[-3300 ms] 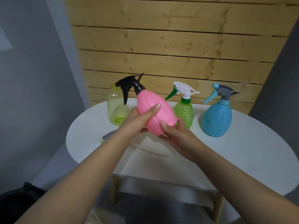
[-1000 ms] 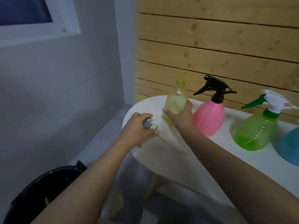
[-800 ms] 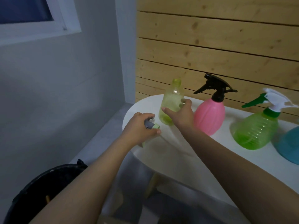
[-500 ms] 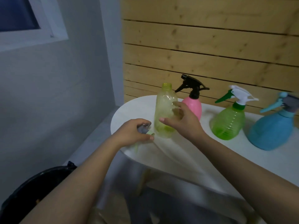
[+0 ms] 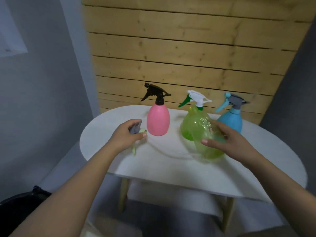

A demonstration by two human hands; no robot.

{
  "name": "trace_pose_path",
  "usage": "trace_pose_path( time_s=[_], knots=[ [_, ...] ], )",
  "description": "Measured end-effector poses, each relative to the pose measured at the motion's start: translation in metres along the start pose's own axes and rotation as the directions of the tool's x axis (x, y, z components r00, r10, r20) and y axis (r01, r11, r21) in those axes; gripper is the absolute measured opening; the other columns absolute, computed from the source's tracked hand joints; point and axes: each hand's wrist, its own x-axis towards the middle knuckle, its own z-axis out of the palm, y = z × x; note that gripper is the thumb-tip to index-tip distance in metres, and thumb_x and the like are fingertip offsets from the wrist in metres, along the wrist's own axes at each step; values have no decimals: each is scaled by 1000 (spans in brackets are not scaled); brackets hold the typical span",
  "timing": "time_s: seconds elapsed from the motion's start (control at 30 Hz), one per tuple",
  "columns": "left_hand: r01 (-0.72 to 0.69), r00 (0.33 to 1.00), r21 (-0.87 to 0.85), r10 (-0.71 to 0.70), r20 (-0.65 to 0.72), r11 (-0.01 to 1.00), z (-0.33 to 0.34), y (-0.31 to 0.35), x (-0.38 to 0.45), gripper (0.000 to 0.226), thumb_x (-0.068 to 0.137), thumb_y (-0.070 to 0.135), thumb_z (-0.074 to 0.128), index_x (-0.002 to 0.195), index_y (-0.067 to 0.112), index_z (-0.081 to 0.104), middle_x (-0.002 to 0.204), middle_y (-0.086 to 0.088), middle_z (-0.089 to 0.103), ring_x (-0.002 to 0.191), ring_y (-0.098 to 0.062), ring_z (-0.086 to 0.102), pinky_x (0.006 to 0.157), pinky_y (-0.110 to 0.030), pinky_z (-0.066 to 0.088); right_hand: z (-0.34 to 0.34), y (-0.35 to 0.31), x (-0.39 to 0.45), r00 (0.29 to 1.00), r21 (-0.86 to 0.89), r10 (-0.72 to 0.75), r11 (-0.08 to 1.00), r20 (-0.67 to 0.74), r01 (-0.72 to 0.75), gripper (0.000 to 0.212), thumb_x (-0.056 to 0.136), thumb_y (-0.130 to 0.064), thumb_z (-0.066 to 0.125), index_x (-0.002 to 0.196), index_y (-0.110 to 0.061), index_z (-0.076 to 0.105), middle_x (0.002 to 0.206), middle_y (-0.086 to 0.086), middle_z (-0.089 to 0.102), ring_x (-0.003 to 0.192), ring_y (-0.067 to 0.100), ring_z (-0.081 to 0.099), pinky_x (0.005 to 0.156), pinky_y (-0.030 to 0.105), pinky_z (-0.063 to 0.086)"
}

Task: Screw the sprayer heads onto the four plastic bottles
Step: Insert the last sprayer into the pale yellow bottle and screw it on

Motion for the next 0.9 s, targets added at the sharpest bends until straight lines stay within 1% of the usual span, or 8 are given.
trace_pose_path(
  time_s=[0.07,0.13,0.2,0.27,0.33,0.43,0.57,0.9],
  knots=[
    [10,1000,-19,-10,0,1000,5,-1,2,59,76,24,74,130,19,51,133,-1,53,116,-15,49,91,-26,38,-11,6,-2,1000,40,22,999,2,-22,62,60,-46,78,115,-51,51,108,-23,61,99,-11,56,78,11,43],
    [19,1000,-59,-20,-9,998,13,-1,6,55,78,26,73,129,20,52,128,-1,54,114,-18,51,89,-29,39,-23,14,-2,999,48,44,998,11,-44,55,61,-40,80,104,-57,49,102,-30,57,87,-25,53,66,0,41],
    [34,998,-89,-38,-48,995,16,-2,8,54,79,29,71,129,23,51,123,1,53,110,-18,50,86,-30,39,-26,24,0,997,27,61,998,41,-63,61,64,-35,81,116,-48,51,108,-23,59,95,-15,55,71,3,40],
    [49,993,-127,-61,-98,991,19,-1,11,53,80,30,69,129,23,51,122,2,52,111,-20,50,86,-32,39,-29,33,3,996,-8,66,998,52,-66,74,64,-33,82,131,-34,49,121,-14,56,110,1,52,85,15,39],
    [50,987,-159,-72,-141,986,22,2,14,53,81,31,68,130,22,50,122,1,52,109,-21,51,84,-33,39,-30,38,6,997,-20,62,998,56,-61,80,64,-34,83,135,-31,46,126,-12,53,118,7,48,92,22,36],
    [49,976,-188,-88,-201,981,23,3,16,52,82,32,67,130,23,49,126,-1,52,110,-22,51,83,-33,39,-29,42,9,997,-37,64,997,47,-62,79,64,-33,83,133,-34,45,124,-14,50,117,6,45,93,23,34],
    [55,965,-178,-98,-242,983,22,2,16,53,83,33,66,132,24,47,137,-4,49,121,-24,48,88,-34,40,-27,45,14,997,-49,69,996,23,-68,80,64,-32,84,133,-35,45,122,-13,49,114,7,44,91,23,33],
    [51,954,-200,-107,-279,978,16,-4,17,54,81,32,68,131,23,48,133,-5,54,115,-24,52,87,-32,41,-25,46,20,997,-72,76,994,-23,-77,80,63,-25,85,133,-34,45,118,-11,48,108,7,42,88,22,31]
  ],
)
